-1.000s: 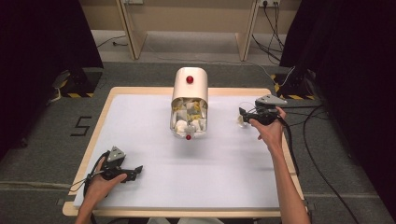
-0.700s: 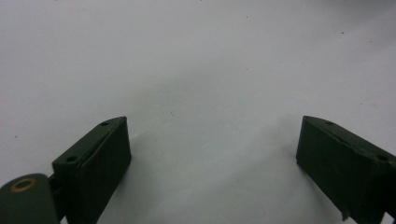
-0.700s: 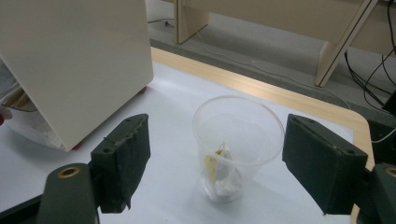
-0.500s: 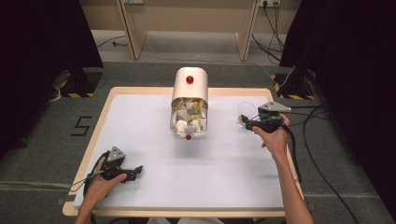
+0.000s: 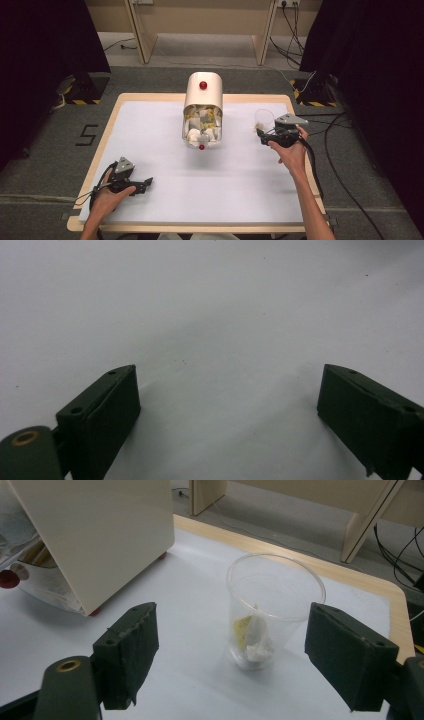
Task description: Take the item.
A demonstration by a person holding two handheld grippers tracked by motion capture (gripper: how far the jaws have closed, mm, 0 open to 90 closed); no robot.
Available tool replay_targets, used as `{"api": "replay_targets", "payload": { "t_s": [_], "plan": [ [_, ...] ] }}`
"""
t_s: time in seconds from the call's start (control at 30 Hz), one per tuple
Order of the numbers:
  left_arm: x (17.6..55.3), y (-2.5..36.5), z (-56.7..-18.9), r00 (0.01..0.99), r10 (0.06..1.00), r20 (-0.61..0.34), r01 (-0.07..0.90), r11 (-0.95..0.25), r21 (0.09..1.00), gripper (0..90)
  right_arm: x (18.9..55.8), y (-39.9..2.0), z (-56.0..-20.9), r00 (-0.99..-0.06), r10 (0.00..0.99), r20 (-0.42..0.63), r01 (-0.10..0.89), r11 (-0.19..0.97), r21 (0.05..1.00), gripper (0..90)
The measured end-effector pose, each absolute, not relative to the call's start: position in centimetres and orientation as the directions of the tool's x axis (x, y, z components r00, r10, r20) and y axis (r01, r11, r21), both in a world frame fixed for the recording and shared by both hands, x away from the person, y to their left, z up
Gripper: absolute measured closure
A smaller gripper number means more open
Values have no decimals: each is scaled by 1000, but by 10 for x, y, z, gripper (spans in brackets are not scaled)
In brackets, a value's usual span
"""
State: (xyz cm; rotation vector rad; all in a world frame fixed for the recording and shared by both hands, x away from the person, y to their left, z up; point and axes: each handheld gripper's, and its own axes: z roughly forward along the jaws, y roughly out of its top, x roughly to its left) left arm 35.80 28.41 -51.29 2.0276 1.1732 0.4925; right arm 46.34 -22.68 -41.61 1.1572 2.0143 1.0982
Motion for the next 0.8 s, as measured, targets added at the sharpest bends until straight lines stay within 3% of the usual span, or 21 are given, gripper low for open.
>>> {"api": "replay_targets", "payload": {
  "t_s": [0.8],
  "plan": [
    [358,284,-513,510,859,-31,579,-317,751,91,445,-226,-428,-470,882,-41,447,278,850,216]
  ]
}}
